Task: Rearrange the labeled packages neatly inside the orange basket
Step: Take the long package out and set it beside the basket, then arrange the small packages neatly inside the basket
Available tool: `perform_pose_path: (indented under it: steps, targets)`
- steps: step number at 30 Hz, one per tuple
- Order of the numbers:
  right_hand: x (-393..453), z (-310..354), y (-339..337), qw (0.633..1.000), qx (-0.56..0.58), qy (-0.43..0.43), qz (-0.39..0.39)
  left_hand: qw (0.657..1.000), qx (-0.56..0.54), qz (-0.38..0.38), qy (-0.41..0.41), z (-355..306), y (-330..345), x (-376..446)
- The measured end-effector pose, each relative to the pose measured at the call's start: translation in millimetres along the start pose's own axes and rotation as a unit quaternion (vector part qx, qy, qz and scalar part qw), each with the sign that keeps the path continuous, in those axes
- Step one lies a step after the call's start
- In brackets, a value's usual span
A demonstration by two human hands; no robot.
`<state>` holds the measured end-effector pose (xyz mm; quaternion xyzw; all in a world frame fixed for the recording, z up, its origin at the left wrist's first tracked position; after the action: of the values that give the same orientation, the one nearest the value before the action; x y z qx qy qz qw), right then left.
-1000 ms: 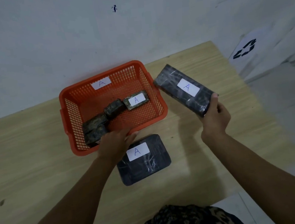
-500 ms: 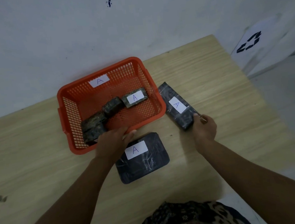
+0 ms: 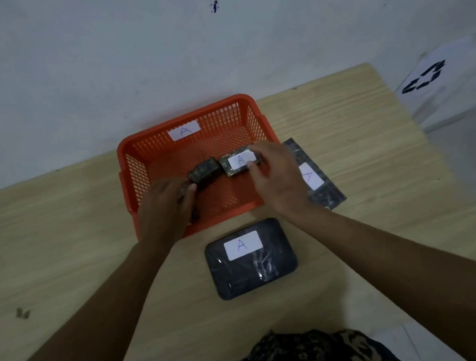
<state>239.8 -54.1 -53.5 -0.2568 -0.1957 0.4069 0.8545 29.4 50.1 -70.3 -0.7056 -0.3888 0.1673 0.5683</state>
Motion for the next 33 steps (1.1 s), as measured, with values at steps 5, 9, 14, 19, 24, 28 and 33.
perform_pose_path:
  steps: [5, 9, 14, 19, 24, 28, 33]
  targets:
    - [12.9, 25.8, 52.5, 0.983, -0.056, -0.061, 0.161, 0.994, 0.02, -0.02, -0.106, 42.5, -13.6, 2.5]
    - [31.4, 34.9, 84.3, 0.952, -0.147, -0.111, 0.244, 0.99, -0.001, -0.032, -0.137, 56.0, -13.6, 6.7]
    - [55.3, 31.8, 109.6, 0.903, -0.269, -0.143, 0.304, 0.963, -0.124, -0.043, -0.236, 66.5, -5.0, 7.3]
    - [59.9, 19.9, 116.5, 0.895, -0.285, -0.143, 0.313, 0.945, -0.135, -0.075, -0.287, 69.2, 4.5, -0.5]
    - [53.1, 11.3, 114.0, 0.906, -0.26, -0.144, 0.301, 0.942, -0.152, -0.092, -0.284, 70.4, 3.4, -0.9]
    - [52.0, 9.8, 101.8, 0.943, -0.182, -0.061, 0.273, 0.938, -0.164, -0.089, -0.292, 69.8, 2.2, -2.1]
    - [62.3, 37.0, 86.4, 0.93, 0.169, 0.226, 0.236, 0.933, -0.183, -0.085, -0.297, 67.4, 1.4, -6.1]
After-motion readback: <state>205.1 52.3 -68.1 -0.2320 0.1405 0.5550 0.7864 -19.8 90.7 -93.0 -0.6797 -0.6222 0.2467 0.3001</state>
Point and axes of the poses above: each hand's wrist, its own x-axis towards the middle knuckle, its own y-axis out of the palm, z = x × y, the point moved 1 cm from there along x, towards the middle knuckle, and after that the axes turned 5 degrees about y, right-handed, at the moved point
